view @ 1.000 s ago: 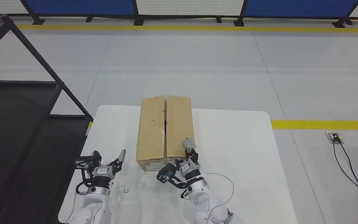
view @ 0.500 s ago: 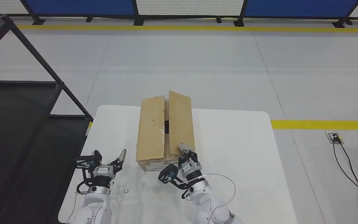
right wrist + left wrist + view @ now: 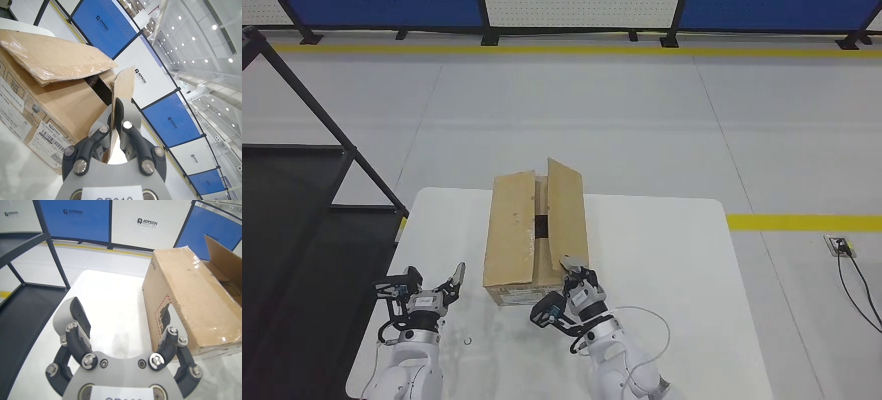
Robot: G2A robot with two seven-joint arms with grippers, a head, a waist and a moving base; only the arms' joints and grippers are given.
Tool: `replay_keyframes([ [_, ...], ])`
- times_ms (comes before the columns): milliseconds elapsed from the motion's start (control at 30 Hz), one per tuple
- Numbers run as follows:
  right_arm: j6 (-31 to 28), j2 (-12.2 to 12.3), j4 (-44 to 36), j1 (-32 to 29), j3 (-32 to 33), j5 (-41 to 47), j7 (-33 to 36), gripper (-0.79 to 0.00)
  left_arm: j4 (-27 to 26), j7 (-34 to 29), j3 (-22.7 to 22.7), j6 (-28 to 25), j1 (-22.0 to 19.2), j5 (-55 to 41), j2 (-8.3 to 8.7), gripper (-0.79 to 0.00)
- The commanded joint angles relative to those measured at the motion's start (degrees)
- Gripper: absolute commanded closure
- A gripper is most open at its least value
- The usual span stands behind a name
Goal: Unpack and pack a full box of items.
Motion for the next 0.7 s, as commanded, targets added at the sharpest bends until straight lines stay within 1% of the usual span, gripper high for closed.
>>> replay_keyframes([
  [0,-0.77,0.17,-0.66,-0.62,0.99,0.35,-1.08,0.000,0.07,-0.03,-0.05,0.33,-0.30,-0.48,-0.11,-0.785],
  [133,-2.57,0.60,-2.00,-1.94,2.98,0.74,-3.06,0.000,0.37,-0.22,-0.24,0.47,-0.69,-0.35,-0.21,-0.785],
  [433,-7.97,1.88,-5.09,-5.52,7.70,3.08,-10.61,0.000,0.38,-0.83,-1.18,0.79,-1.39,-1.14,-0.41,-0.785],
  [667,-11.13,2.71,-6.32,-7.50,10.26,3.22,-15.26,0.000,0.54,-1.15,-1.47,1.17,-1.69,-1.18,-0.59,-0.785],
])
